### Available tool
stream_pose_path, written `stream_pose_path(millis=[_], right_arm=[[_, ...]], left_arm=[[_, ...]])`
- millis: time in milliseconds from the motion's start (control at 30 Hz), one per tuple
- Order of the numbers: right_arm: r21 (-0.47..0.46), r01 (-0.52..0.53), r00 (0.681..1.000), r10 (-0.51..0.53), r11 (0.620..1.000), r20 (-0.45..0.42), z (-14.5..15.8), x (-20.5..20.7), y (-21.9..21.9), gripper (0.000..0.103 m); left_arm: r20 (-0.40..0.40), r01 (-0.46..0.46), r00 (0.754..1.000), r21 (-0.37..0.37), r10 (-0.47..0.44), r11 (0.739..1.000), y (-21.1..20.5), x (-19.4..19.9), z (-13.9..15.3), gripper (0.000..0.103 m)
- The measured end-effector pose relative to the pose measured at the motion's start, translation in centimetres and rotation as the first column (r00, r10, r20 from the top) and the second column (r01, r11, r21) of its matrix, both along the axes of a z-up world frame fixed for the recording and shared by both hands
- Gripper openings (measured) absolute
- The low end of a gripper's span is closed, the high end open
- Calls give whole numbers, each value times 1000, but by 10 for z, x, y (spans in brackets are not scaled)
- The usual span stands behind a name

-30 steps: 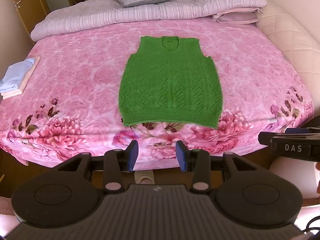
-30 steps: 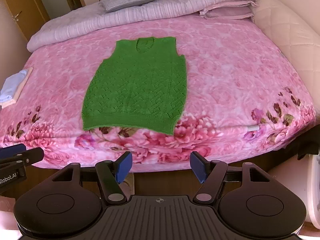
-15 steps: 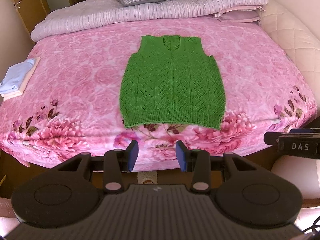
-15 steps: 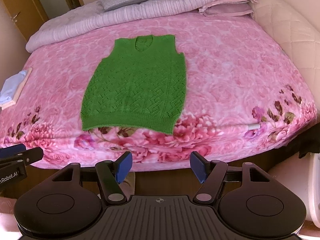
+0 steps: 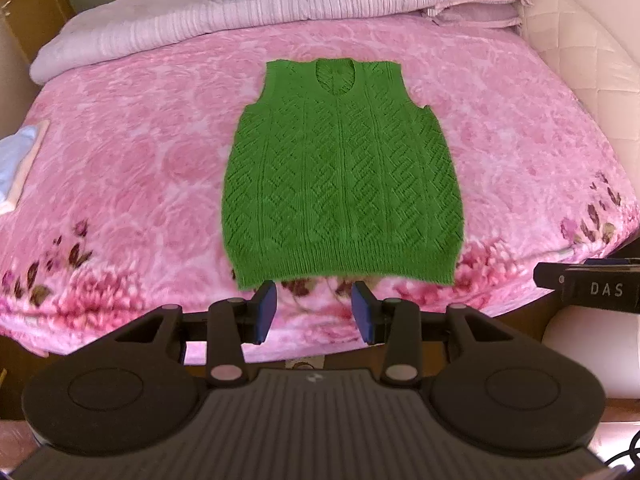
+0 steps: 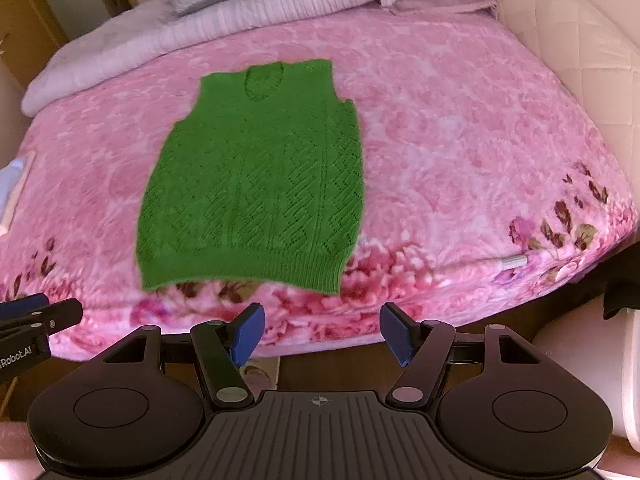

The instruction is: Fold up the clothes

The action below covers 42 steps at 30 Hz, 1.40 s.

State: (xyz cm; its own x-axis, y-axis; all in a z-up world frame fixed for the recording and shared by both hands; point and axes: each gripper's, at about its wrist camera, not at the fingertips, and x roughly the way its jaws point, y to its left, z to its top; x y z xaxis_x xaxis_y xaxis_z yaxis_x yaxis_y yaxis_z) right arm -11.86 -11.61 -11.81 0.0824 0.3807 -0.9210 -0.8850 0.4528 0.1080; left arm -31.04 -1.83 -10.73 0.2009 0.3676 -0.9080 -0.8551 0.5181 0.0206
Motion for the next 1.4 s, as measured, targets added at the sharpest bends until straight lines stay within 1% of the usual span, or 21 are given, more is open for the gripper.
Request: stream_pose_path(millis=[133, 333, 467, 633, 833, 900, 1000, 1133, 1200, 1267, 1400], right_arm=[[-16, 23, 1000, -23, 1000, 3, -2, 14, 43, 67], [-4, 60, 998, -60, 998, 1, 1, 24, 101, 67], [-12, 74, 997, -74, 997, -13, -5, 30, 139, 67], [19, 110, 993, -109, 994, -50, -13, 41, 172, 67], [24, 205, 976, -203, 978, -74, -35, 60, 201, 67], [35, 235, 969, -231, 971, -85, -44, 67, 208, 67], [44, 253, 963, -248, 966, -102, -60, 75, 216, 67], [12, 243, 962, -239, 970, -128, -87, 85, 229, 67], [-15, 221, 964, -221, 975, -148, -103, 89, 237, 67], [-38, 194, 967, -198, 980, -158, -120, 96, 246, 67], [-50, 152, 971, -159, 987, -177, -150, 119, 260, 67]], left_arm=[[-4, 28, 1000, -14, -28, 999, 45, 12, -3, 37], [-16, 83, 996, -20, -84, 996, 112, 30, -1, 37], [-16, 114, 993, -40, -115, 993, 153, 39, -5, 37], [-8, 170, 985, -69, -171, 983, 199, 48, -17, 37], [10, 220, 975, -102, -220, 970, 248, 57, -45, 37], [19, 223, 975, -103, -223, 969, 263, 59, -58, 37], [35, 215, 977, -115, -213, 970, 282, 58, -78, 37], [81, 191, 980, -140, -181, 972, 303, 53, -105, 37], [102, 175, 982, -150, -161, 973, 312, 51, -119, 37], [108, 156, 984, -159, -140, 975, 320, 52, -135, 37], [115, 122, 988, -159, -104, 980, 340, 54, -165, 36]])
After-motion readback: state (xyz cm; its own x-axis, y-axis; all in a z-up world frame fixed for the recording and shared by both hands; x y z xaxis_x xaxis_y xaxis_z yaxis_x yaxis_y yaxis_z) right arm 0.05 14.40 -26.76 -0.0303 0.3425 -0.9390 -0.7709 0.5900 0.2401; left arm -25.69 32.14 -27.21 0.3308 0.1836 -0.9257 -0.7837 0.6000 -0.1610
